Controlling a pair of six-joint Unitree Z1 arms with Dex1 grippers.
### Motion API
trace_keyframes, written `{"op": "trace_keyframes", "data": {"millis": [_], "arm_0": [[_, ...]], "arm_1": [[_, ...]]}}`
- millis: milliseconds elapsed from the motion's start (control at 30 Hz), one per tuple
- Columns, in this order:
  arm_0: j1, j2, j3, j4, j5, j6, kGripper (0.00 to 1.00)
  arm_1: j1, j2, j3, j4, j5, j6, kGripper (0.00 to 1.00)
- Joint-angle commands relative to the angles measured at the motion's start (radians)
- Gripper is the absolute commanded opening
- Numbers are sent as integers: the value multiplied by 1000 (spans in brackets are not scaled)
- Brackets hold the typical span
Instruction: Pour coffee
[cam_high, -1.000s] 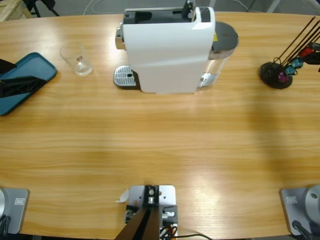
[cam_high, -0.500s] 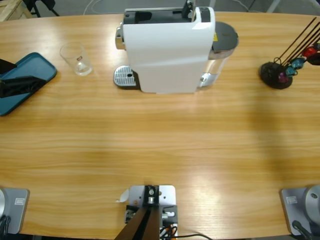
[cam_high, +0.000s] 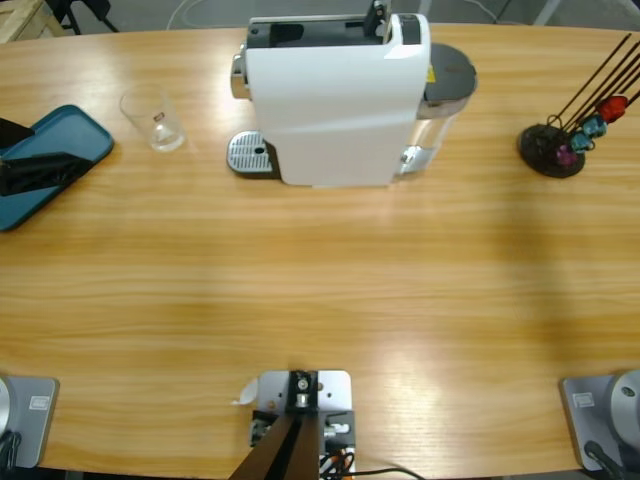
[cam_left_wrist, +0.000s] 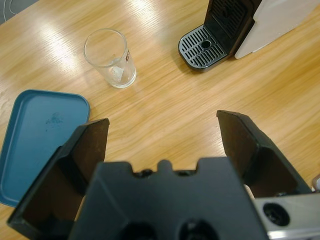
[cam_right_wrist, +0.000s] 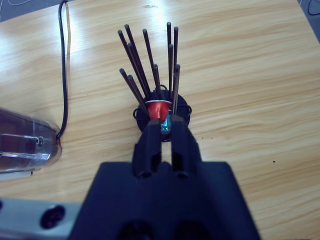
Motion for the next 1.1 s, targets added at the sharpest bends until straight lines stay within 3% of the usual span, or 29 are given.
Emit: {"op": "trace_keyframes", "data": {"millis": [33, 300, 633, 833, 1100], "arm_0": [[-6, -12, 36, -13, 15, -13, 931], [-6, -2, 36, -14, 17, -13, 931], [-6, 5, 36, -14, 16, -13, 931], [-6, 6, 36, -14, 17, -13, 931], [-6, 5, 36, -14, 17, -13, 931]], "arm_1": [[15, 71, 51, -51, -4, 1, 643], [15, 166, 70, -131, -2, 2, 642], [14, 203, 93, -175, -3, 26, 584], [12, 207, 98, -182, -6, 27, 462], [10, 230, 104, -185, -4, 32, 458]]}}
